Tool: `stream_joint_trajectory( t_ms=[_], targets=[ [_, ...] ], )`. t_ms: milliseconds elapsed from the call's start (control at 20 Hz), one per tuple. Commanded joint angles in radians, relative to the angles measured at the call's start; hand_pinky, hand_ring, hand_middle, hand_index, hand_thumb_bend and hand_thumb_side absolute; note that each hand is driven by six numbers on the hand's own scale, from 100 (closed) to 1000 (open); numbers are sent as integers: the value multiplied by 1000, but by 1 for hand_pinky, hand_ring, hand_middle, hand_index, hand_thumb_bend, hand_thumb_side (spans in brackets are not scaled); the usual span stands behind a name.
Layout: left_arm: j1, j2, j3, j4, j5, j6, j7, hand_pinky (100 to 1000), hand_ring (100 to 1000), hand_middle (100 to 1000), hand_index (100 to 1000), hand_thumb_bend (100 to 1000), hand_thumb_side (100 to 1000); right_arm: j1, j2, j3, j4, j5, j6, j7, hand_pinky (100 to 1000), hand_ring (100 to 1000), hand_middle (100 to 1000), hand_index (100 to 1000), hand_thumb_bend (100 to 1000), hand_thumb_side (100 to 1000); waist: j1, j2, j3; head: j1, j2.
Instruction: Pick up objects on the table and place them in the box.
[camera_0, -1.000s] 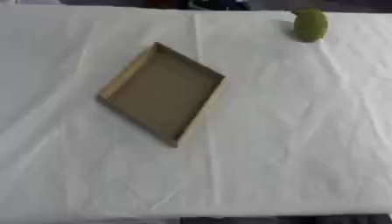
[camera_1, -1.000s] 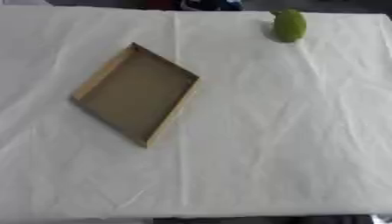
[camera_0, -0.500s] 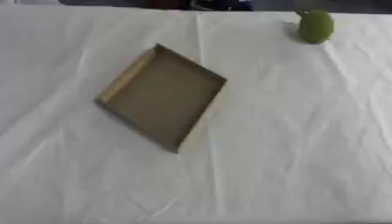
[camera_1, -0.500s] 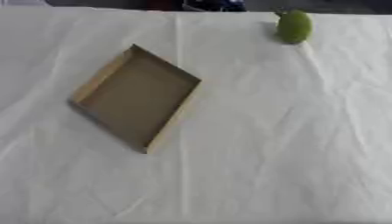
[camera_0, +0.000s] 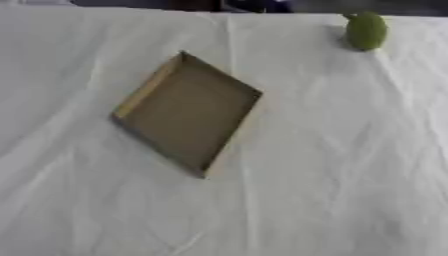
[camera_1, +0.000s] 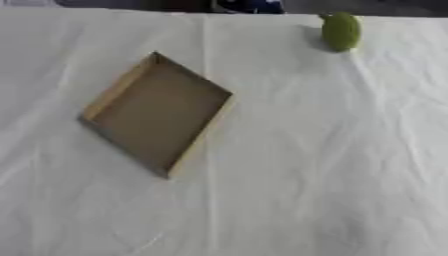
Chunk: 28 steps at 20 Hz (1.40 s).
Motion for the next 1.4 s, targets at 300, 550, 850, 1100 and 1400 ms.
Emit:
stream_joint_trajectory(
  t_ms=[300,550,850,1100,1400],
  targets=[
    [-6,21,9,-18,11,-2,-13,525,601,614,790,100,573,-52,3,30,41,48,-22,140,875,907,858,887,100,206,0,-19,-1,-4,-12],
    [-9,21,9,-18,11,1,-13,525,601,614,789,100,573,-51,6,72,55,126,-99,230,870,917,868,899,100,204,-3,-21,1,-8,-12],
    [-10,22,9,-18,11,2,-12,526,601,613,785,100,573,-35,3,118,62,180,-202,327,870,921,878,911,100,239,-6,-24,2,-9,-13],
    [-11,23,8,-18,12,4,-13,526,601,613,785,100,573,-36,6,145,62,197,-264,418,871,924,885,916,100,228,-8,-27,3,-10,-11],
    [-10,23,9,-18,13,5,-12,526,599,611,785,100,573,-35,4,159,78,226,-291,505,874,924,890,929,100,266,-10,-28,5,-8,-7]
  ],
)
